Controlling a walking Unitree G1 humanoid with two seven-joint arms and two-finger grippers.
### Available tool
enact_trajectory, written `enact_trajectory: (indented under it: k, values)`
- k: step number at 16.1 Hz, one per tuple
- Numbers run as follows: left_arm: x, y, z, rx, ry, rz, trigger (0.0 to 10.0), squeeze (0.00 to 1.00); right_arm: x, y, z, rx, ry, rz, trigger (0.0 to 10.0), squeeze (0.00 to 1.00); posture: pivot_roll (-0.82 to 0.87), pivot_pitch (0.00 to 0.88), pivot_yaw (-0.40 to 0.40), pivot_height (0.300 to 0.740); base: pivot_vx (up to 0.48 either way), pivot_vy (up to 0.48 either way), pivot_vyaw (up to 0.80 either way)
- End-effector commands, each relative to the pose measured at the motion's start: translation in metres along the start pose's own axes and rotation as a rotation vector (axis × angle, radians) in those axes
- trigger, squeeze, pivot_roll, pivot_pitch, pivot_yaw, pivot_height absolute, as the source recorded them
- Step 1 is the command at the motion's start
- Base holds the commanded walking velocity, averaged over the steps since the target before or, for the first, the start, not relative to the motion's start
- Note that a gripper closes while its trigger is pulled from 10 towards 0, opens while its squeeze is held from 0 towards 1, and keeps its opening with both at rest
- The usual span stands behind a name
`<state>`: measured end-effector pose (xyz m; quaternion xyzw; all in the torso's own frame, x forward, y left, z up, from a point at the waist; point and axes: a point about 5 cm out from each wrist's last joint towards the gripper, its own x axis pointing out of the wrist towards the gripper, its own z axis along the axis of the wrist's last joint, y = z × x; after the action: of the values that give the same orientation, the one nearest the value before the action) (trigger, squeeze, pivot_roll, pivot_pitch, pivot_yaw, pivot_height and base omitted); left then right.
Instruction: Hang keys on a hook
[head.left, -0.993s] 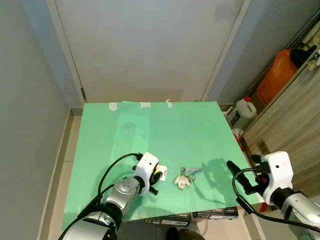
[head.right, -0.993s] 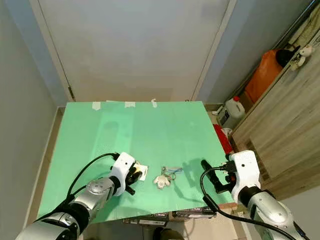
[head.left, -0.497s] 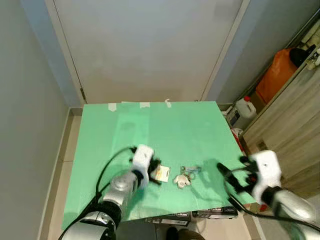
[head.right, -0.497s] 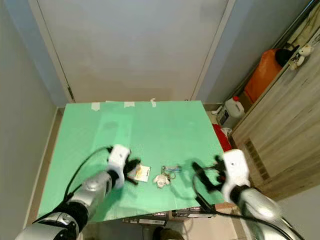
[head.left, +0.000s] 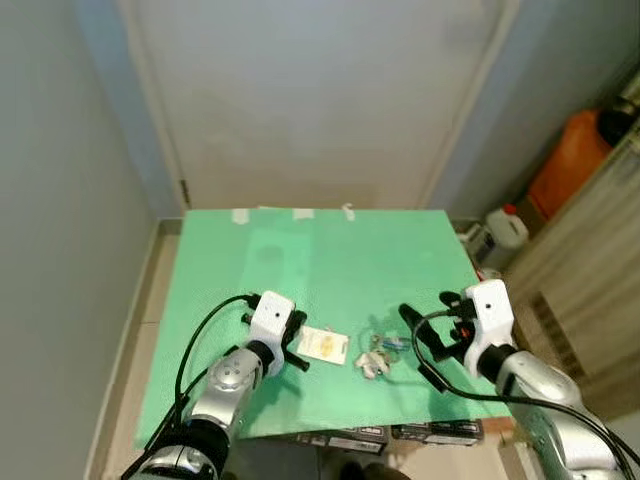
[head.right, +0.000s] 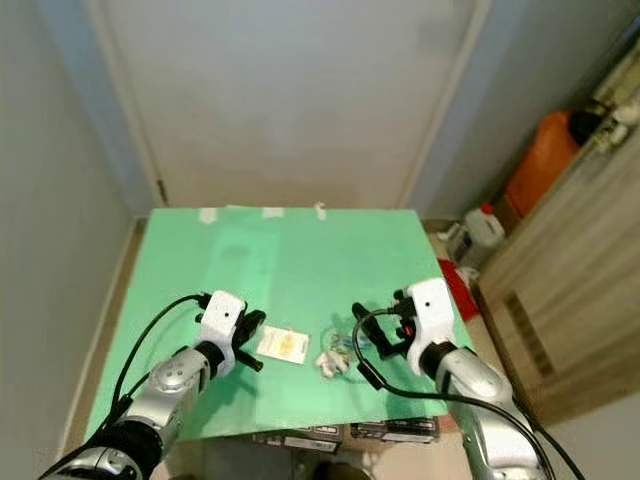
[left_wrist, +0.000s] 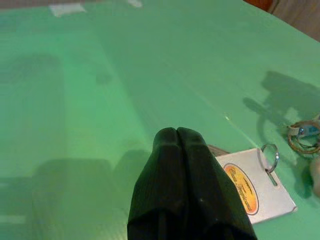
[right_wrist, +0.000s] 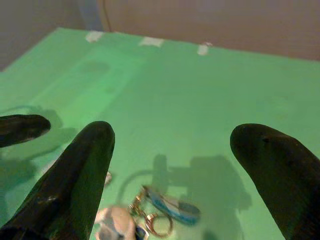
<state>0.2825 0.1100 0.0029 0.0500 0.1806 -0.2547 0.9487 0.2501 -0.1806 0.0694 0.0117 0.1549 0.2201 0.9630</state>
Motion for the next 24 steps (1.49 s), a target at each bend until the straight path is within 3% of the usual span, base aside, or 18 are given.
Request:
enact_trajectory:
  k: [1,3,7,10,13,16,19,24]
  values:
    - [0.007,-0.005,0.006,0.028,0.011,-0.032,10.0,0.0,-0.001,-0.005,-0.001,-0.017,0.005,-0.023,10.0,0.0,-0.04,0.002,-0.083,0.74,0.0,0.0,0.0]
    - [0.013,-0.005,0.011,0.066,0.048,-0.037,10.0,0.0,-0.011,-0.008,-0.003,-0.03,0.013,-0.035,10.0,0.0,-0.09,0.015,-0.078,0.74,0.0,0.0,0.0]
    - [0.021,-0.009,0.019,0.052,0.056,-0.06,10.0,0.0,-0.032,-0.017,-0.004,-0.045,0.022,-0.082,10.0,0.0,-0.17,0.049,-0.068,0.74,0.0,0.0,0.0]
    - [0.021,-0.01,0.013,0.034,0.097,-0.059,10.0,0.0,-0.054,-0.019,-0.006,-0.052,0.041,-0.104,10.0,0.0,-0.22,0.086,-0.068,0.74,0.0,0.0,0.0]
    - [0.018,-0.017,-0.001,-0.046,0.162,-0.064,10.0,0.0,-0.071,-0.021,-0.011,-0.054,0.073,-0.129,10.0,0.0,-0.25,0.111,-0.071,0.74,0.0,0.0,0.0]
    - [0.015,-0.023,-0.013,-0.118,0.217,-0.068,10.0,0.0,-0.078,-0.02,-0.01,-0.058,0.093,-0.128,10.0,0.0,-0.27,0.124,-0.081,0.74,0.0,0.0,0.0]
    - [0.005,-0.018,-0.032,-0.209,0.303,0.006,10.0,0.0,-0.079,-0.021,-0.011,-0.059,0.108,-0.125,10.0,0.0,-0.25,0.114,-0.083,0.74,0.0,0.0,0.0]
    - [-0.018,-0.02,-0.066,-0.233,0.355,0.042,10.0,0.0,-0.06,-0.025,-0.005,-0.067,0.08,-0.113,10.0,0.0,-0.17,0.081,-0.087,0.74,0.0,0.0,0.0]
